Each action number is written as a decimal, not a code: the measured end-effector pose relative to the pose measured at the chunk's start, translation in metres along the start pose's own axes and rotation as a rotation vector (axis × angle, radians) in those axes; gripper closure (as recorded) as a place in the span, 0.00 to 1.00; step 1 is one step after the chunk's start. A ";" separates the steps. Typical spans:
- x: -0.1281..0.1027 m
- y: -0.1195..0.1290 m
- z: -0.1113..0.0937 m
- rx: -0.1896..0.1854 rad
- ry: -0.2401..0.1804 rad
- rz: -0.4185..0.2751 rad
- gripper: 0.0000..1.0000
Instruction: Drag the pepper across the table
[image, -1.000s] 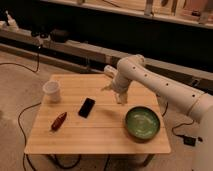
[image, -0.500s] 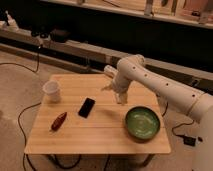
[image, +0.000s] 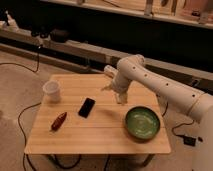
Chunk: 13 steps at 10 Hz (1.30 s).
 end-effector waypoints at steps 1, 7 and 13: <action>0.000 0.000 0.000 0.000 0.000 0.000 0.20; -0.017 -0.013 0.002 0.003 -0.018 -0.069 0.20; -0.139 -0.078 0.033 -0.011 -0.145 -0.459 0.20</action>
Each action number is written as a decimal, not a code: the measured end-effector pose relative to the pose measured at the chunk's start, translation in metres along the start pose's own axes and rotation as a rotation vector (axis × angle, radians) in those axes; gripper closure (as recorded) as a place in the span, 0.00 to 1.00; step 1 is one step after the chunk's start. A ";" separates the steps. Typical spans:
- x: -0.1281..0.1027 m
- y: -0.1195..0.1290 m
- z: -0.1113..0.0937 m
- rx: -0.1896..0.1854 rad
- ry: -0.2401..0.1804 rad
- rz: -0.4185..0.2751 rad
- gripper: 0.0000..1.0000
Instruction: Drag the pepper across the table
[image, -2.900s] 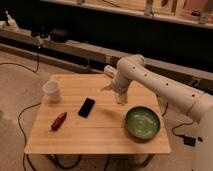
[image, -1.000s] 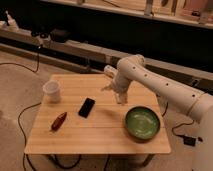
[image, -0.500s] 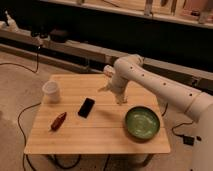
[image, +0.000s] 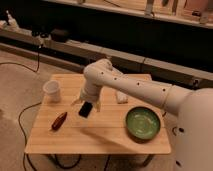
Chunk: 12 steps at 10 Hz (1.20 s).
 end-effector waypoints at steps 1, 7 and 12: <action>0.000 0.000 0.000 0.000 0.000 0.000 0.20; -0.006 -0.041 0.039 0.015 -0.028 -0.014 0.20; 0.012 -0.079 0.087 -0.026 -0.028 0.058 0.20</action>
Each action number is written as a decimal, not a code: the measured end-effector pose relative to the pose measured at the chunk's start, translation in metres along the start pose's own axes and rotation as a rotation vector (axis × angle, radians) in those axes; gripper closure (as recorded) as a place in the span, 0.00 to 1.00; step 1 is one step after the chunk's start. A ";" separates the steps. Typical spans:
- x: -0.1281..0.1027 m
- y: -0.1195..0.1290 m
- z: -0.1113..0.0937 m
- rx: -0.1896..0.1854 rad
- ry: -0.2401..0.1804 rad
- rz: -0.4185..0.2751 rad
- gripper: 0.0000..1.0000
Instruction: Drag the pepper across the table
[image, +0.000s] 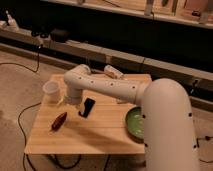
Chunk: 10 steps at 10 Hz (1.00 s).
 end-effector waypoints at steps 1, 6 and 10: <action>-0.001 -0.004 0.011 -0.021 -0.019 0.022 0.20; -0.015 -0.018 0.052 -0.052 -0.104 0.072 0.20; -0.020 -0.031 0.075 -0.031 -0.158 0.098 0.20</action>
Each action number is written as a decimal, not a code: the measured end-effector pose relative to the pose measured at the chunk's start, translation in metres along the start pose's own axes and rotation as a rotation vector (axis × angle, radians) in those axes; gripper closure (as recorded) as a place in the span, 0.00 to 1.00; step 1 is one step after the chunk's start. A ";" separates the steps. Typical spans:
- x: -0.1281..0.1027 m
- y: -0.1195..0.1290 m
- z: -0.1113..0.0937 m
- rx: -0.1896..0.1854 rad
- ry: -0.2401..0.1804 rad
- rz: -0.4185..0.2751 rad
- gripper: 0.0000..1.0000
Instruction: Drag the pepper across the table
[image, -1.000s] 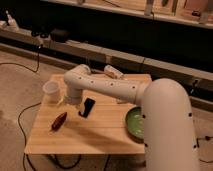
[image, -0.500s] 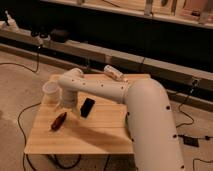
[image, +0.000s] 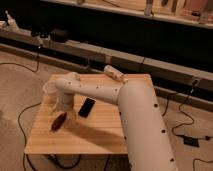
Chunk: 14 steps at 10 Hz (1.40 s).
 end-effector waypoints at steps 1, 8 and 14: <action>-0.004 -0.005 0.010 0.006 -0.030 0.005 0.20; -0.005 -0.020 0.026 -0.037 -0.059 -0.031 0.77; 0.010 0.014 0.018 -0.041 -0.037 0.027 0.80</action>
